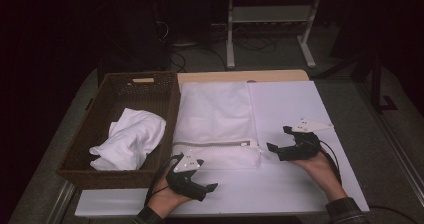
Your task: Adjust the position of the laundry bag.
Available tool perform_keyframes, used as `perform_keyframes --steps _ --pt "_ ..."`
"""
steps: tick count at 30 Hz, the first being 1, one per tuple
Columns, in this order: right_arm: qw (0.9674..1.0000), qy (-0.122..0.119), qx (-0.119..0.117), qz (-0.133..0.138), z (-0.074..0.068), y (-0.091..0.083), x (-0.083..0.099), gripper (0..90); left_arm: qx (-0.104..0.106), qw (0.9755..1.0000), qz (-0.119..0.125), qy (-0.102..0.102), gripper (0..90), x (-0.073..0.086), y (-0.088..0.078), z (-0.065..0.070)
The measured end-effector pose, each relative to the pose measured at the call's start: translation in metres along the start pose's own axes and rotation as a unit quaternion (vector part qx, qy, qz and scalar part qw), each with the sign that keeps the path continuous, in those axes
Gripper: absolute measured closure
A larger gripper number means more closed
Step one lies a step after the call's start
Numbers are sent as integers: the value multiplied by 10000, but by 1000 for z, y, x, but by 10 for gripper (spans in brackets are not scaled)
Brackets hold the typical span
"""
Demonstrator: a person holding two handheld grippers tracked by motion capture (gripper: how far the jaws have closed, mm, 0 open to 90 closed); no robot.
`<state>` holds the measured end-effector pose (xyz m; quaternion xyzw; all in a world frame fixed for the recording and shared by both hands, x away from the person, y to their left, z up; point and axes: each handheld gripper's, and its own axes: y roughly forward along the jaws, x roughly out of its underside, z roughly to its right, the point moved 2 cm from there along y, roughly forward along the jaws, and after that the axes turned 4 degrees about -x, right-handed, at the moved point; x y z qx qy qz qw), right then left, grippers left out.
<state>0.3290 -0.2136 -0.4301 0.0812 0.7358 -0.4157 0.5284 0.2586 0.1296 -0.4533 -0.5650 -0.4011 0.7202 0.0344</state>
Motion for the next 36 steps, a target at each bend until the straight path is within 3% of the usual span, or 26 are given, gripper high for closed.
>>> perform_keyframes --steps 14,18,24,36 --pt "9999 9 -81 -130 1 15 -8 113 7 10000 35 -41 112 1 -2 2" --pt "9999 -20 -109 -25 4 21 -19 123 10 10000 30 -44 113 1 -2 1" --pt "9999 10 -123 -85 7 30 -24 121 12 10000 25 -45 113 1 -2 2" --pt "9999 65 -94 -80 11 34 -28 126 21 10000 1 -22 113 0 -2 1"
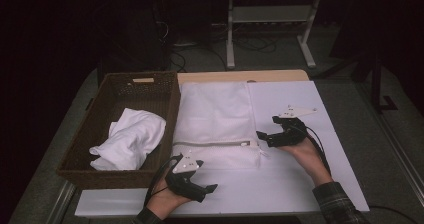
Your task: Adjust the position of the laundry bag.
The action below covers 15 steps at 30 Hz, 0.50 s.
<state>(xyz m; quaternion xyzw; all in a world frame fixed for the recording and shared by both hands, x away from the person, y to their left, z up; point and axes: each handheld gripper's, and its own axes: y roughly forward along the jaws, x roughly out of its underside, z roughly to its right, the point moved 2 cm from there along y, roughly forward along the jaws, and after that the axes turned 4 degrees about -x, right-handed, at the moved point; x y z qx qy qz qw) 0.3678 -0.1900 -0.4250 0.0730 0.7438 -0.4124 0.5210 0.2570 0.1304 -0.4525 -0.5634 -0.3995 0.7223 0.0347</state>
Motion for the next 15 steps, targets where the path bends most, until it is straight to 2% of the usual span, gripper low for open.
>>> perform_keyframes --steps 9,15 --pt "10000 38 -11 -55 3 4 -5 126 9 10000 1 -1 113 0 0 0" --pt "9999 54 -27 -102 5 13 -15 127 16 10000 -15 7 113 0 1 0"
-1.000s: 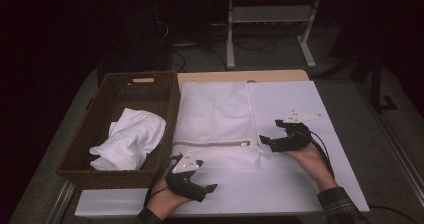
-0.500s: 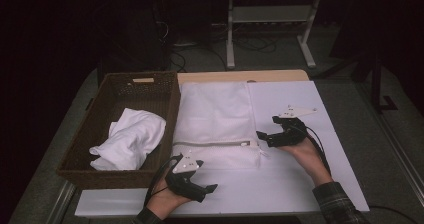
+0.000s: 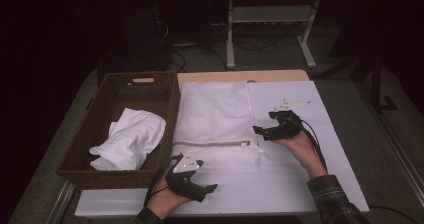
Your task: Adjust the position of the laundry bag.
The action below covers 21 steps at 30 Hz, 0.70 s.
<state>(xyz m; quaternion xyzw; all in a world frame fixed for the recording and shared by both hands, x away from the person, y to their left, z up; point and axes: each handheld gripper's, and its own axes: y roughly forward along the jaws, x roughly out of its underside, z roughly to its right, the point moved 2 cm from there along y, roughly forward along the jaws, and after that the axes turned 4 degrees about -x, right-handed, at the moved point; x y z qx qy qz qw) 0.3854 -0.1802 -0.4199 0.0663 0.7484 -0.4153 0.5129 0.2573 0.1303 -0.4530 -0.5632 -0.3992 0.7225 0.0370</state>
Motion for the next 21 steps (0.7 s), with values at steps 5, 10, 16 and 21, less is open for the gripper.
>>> perform_keyframes --steps 5,10,16,21 --pt "10000 26 -15 28 2 5 -8 131 -13 10000 2 -2 113 0 0 0" --pt "10000 57 11 -22 4 14 -13 138 -25 10000 0 -6 113 0 0 0" --pt "9997 152 148 -96 10 25 -17 177 -21 10000 12 -11 113 0 0 0" --pt "9996 133 224 -131 15 31 -22 231 -26 10000 2 -5 113 1 0 1"
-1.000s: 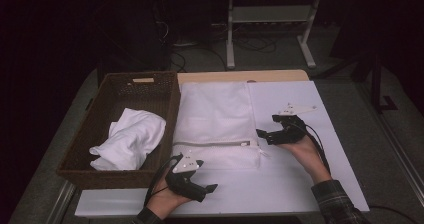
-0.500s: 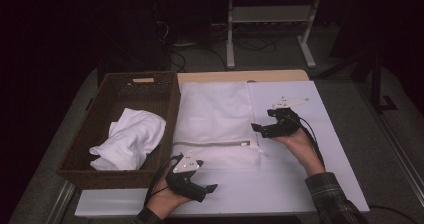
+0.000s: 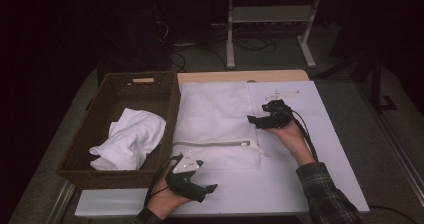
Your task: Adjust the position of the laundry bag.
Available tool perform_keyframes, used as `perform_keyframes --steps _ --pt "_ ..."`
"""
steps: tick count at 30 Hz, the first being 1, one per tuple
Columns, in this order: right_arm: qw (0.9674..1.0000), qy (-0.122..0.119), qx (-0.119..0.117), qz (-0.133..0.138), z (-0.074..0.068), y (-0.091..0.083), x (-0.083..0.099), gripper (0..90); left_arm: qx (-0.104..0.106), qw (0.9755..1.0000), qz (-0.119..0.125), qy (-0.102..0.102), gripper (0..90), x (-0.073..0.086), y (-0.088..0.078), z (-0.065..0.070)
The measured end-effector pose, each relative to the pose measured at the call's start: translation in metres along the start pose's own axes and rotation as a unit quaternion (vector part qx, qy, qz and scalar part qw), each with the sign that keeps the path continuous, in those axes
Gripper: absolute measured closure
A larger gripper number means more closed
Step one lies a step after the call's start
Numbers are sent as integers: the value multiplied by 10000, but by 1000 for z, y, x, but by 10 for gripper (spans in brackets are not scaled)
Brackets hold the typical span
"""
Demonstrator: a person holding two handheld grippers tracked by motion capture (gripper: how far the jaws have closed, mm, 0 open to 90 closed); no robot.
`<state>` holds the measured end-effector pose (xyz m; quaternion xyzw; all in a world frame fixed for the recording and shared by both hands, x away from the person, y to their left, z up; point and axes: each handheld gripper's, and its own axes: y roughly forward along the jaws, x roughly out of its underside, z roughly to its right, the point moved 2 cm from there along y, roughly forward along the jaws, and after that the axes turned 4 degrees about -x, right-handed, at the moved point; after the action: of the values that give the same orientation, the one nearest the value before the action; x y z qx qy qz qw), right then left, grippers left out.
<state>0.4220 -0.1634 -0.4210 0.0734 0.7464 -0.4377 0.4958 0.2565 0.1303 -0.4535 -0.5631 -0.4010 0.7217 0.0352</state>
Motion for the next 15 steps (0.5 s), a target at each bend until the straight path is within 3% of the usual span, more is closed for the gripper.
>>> perform_keyframes --steps 4,8,12,13,15 --pt "10000 -1 50 -20 2 2 -2 263 3 10000 11 -10 113 0 0 0" --pt "9999 50 66 -152 8 16 -4 394 4 10000 38 -12 113 0 -1 0" --pt "9999 64 68 -142 9 17 -4 408 15 10000 48 -14 113 0 -1 0" --pt "9998 79 107 -112 12 21 -3 469 17 10000 47 -14 113 0 -1 0" --pt "9998 125 126 -81 14 24 -1 501 17 10000 55 -23 113 0 -1 0"
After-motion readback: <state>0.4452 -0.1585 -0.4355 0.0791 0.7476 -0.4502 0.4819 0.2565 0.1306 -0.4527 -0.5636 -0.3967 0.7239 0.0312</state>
